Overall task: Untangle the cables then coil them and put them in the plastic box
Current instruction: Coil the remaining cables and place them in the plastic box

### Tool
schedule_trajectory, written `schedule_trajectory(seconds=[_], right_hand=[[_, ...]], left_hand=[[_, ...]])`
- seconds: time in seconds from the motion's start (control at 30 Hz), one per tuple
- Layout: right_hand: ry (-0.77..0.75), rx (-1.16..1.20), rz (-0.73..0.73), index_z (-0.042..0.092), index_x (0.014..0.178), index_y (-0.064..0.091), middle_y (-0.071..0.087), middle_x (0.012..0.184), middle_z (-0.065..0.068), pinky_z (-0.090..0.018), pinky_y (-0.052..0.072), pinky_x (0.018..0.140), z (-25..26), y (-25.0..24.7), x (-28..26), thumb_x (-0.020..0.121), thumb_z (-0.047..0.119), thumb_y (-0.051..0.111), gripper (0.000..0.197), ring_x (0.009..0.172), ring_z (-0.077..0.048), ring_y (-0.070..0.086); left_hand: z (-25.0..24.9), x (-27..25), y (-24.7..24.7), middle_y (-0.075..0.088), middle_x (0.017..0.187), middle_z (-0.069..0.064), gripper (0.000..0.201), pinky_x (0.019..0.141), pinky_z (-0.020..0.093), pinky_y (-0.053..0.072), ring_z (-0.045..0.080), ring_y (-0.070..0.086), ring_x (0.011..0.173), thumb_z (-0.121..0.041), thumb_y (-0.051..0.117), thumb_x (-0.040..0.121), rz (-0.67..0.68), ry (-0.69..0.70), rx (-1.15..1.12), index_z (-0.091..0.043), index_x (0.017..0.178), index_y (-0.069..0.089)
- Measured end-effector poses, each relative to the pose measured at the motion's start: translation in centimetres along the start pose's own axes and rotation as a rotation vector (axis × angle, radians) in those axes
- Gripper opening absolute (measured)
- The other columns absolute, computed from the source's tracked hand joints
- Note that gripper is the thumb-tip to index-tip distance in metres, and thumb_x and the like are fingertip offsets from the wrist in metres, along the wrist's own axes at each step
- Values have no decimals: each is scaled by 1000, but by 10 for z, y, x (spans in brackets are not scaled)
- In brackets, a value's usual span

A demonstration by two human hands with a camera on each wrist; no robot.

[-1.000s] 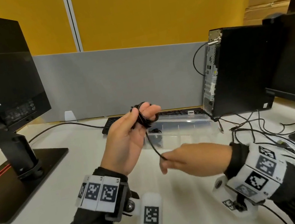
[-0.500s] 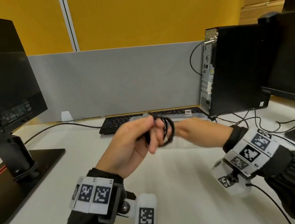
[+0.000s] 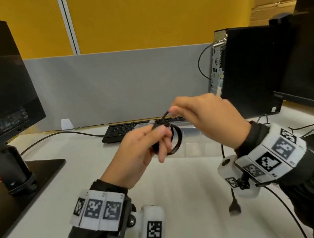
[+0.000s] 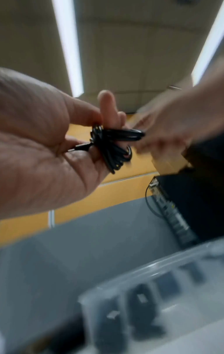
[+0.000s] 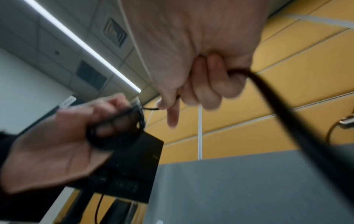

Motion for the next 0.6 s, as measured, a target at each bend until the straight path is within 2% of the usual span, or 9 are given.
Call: schedule_trajectory(seconds=[0.07,0.1,0.17,0.2,0.27,0.37,0.47,0.53,0.6], right_hand=[[9,84,261,27,94,50,53,72,8,-38,48,67,-2,14,-1,98,45,27,29,74,-22,57],[-4,153,380,26,95,50,56,76,7,-34,48,70,-1,20,-3,99,41,27,28,75,-17,58],[-22,227,599,26,95,49,51,74,11,-18,40,63,6,28,-11,101,36,26,26,66,-2,50],[-35,234,690,25,94,47,47,71,12,-15,35,60,10,31,-18,101,35,25,25,63,0,46],[-65,225,793,25,94,46,43,69,13,-20,33,61,18,39,-32,102,35,26,23,62,-1,41],[-118,215,772,26,91,44,40,64,12,-29,37,66,33,35,-43,101,36,27,22,60,-3,40],[-196,148,638,24,91,49,46,66,10,-33,43,68,46,14,-37,99,42,26,30,63,-7,44],[-232,74,485,23,92,53,54,72,9,-34,44,66,49,2,-30,99,45,26,35,66,-12,47],[-215,85,261,25,92,57,58,70,11,-35,44,61,43,-7,-21,96,49,30,37,63,-13,49]], left_hand=[[-1,1,-2,58,54,2,25,62,16,49,9,53,53,-22,53,86,-113,36,-253,-8,75,70],[-2,2,-2,61,58,3,26,63,16,50,8,55,54,-23,50,83,-164,62,-350,-4,80,69],[-4,5,-4,67,71,5,31,67,16,52,7,60,59,-21,48,81,-231,117,-533,3,84,69],[-6,5,-7,69,76,6,32,69,16,52,7,62,63,-20,48,81,-251,142,-627,2,83,72],[-9,6,-17,72,85,7,33,75,18,54,8,67,74,-19,47,84,-299,179,-753,0,84,74],[-7,8,-23,73,93,7,36,95,27,49,15,66,99,-23,38,97,-344,165,-562,-1,97,66],[4,11,-19,71,86,2,45,108,40,36,20,60,103,-41,39,96,-336,42,-150,-13,83,72],[9,10,-16,70,85,4,50,107,46,37,21,61,95,-54,45,86,-263,-55,29,-13,78,73],[11,7,-11,67,79,6,55,94,42,44,18,60,86,-59,46,82,-111,-73,195,-10,77,69]])
Point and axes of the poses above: each hand's wrist, its own x-axis towards the middle knuckle, its own y-axis out of the palm, z = x × y, the point moved 2 cm from there along x, towards the middle knuckle
